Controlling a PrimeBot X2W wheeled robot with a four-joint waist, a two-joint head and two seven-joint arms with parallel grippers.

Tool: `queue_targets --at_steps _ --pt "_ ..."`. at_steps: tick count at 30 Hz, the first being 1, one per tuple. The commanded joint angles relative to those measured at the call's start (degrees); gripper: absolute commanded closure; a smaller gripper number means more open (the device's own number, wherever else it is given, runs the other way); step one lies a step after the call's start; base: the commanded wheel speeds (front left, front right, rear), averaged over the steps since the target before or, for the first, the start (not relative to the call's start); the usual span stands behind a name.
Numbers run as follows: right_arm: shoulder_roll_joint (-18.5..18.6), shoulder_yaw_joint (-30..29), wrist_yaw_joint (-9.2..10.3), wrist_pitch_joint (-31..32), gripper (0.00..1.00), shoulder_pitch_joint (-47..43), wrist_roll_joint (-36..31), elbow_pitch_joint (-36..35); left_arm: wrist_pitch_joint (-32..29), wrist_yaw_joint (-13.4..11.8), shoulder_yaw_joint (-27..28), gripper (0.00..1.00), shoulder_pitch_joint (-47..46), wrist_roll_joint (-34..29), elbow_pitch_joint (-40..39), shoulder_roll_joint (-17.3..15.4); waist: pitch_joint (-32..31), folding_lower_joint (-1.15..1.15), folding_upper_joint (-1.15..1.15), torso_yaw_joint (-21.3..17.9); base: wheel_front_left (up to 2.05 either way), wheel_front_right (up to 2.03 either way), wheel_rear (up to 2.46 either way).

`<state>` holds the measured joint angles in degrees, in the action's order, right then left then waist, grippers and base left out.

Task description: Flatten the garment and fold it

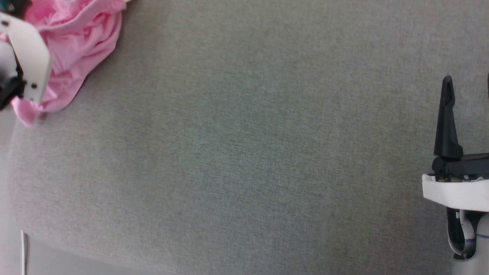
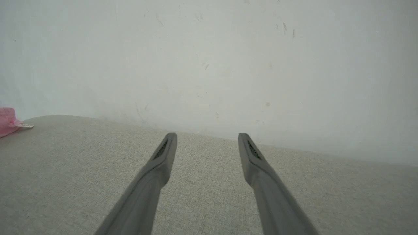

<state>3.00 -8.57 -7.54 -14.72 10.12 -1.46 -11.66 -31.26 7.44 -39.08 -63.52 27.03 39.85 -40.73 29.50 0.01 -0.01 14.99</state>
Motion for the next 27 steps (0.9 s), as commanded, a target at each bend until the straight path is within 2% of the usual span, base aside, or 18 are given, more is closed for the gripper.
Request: queue_targets --at_steps 1,7,13,21,27 --pt "-0.1 -0.1 0.05 -0.3 0.0 -0.9 0.5 0.4 2.0 0.0 -0.8 1.0 -1.9 -1.0 -0.5 0.1 -4.7 -0.01 0.01 1.3 0.0 0.0 0.0" --pt "-0.1 -0.2 0.05 -0.3 0.0 -3.7 2.5 1.5 8.5 0.0 -5.8 1.0 -8.1 -4.8 -4.0 1.5 -11.2 -0.01 0.01 0.5 0.0 0.0 0.0" --pt "-0.1 -0.3 0.05 -0.3 0.0 -5.4 4.5 2.3 11.6 0.0 -11.1 1.0 -13.5 -4.0 -9.0 5.1 -15.5 -0.01 0.01 -3.1 0.0 0.0 0.0" --pt "-0.1 0.0 0.05 -0.3 0.0 -5.9 6.7 2.8 14.0 0.0 -16.7 1.0 -16.8 -0.2 -14.0 12.8 -16.7 -0.01 0.01 -12.5 0.0 0.0 0.0" --pt "-0.1 -0.1 0.05 -0.3 0.0 -5.5 8.3 3.2 16.9 0.0 -20.2 1.0 -12.4 2.3 -11.3 19.1 -15.2 -0.01 0.01 -20.5 0.0 0.0 0.0"
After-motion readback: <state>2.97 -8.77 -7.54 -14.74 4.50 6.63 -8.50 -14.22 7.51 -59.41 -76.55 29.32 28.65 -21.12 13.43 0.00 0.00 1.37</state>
